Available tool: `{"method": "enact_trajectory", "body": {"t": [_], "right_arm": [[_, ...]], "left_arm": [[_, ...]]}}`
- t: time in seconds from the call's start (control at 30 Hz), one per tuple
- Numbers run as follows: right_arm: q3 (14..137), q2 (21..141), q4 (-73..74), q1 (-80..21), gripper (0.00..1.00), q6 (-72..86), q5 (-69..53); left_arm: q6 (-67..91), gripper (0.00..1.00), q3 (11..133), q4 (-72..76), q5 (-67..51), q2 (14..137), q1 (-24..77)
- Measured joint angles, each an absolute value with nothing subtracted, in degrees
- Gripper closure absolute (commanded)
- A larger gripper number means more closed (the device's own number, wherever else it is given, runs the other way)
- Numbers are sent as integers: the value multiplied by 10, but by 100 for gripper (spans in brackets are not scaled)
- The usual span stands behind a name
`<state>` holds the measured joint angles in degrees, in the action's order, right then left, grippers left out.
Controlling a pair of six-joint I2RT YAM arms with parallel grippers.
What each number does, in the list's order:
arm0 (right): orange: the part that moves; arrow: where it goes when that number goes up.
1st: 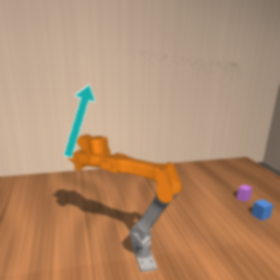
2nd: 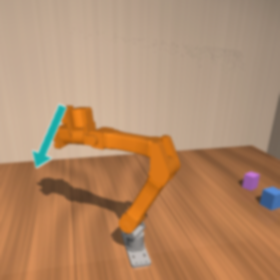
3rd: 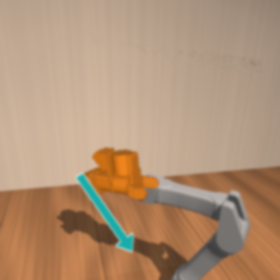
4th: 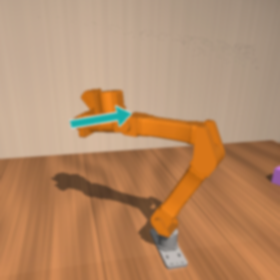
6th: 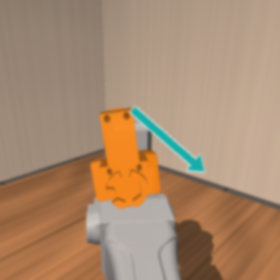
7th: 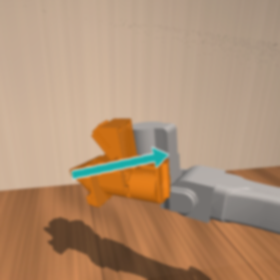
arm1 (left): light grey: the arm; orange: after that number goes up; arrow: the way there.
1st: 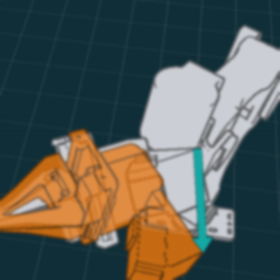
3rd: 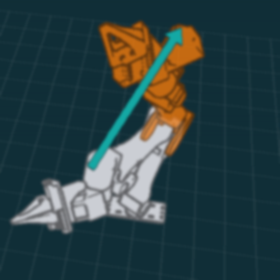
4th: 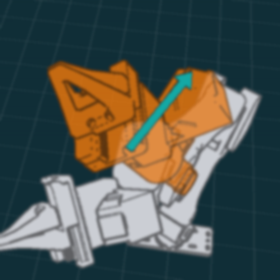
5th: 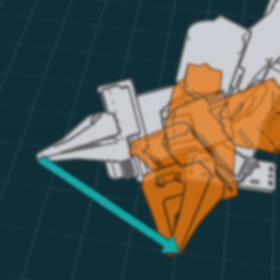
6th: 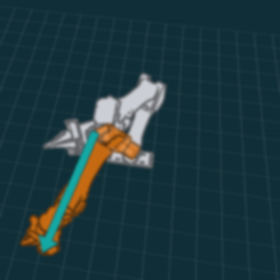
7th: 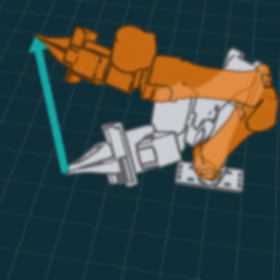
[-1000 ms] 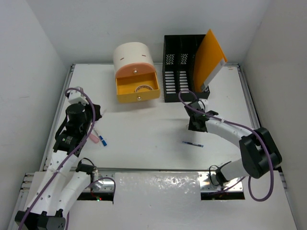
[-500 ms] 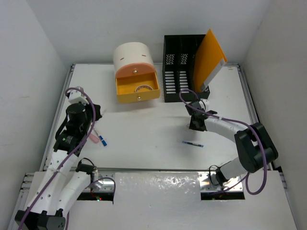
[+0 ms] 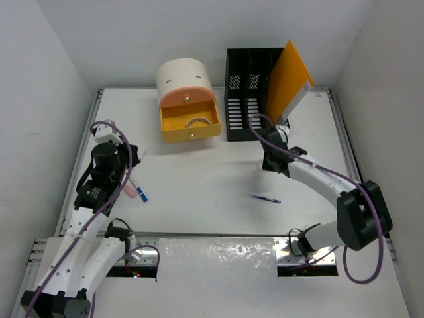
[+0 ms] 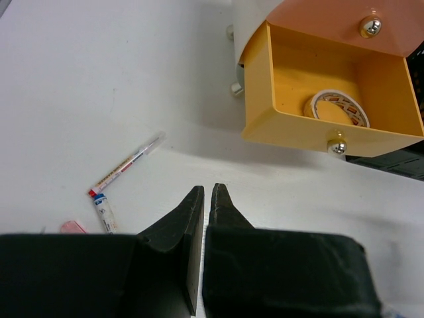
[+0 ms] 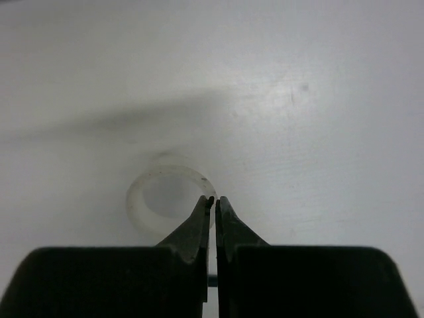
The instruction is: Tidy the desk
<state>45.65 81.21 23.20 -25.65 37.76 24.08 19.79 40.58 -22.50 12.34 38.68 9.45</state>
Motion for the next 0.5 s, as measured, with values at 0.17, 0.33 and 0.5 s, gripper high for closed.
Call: {"method": "enact_trajectory", "body": {"t": [0.17, 0.33, 0.5], "right_arm": [[588, 784, 227, -269, 100, 335, 216], [700, 830, 165, -272, 100, 315, 136], [812, 955, 102, -272, 100, 316, 39]], "left_arm": [[198, 100, 406, -225, 124, 387, 95], [198, 100, 406, -220, 124, 389, 95], [198, 100, 406, -221, 124, 391, 95]]}}
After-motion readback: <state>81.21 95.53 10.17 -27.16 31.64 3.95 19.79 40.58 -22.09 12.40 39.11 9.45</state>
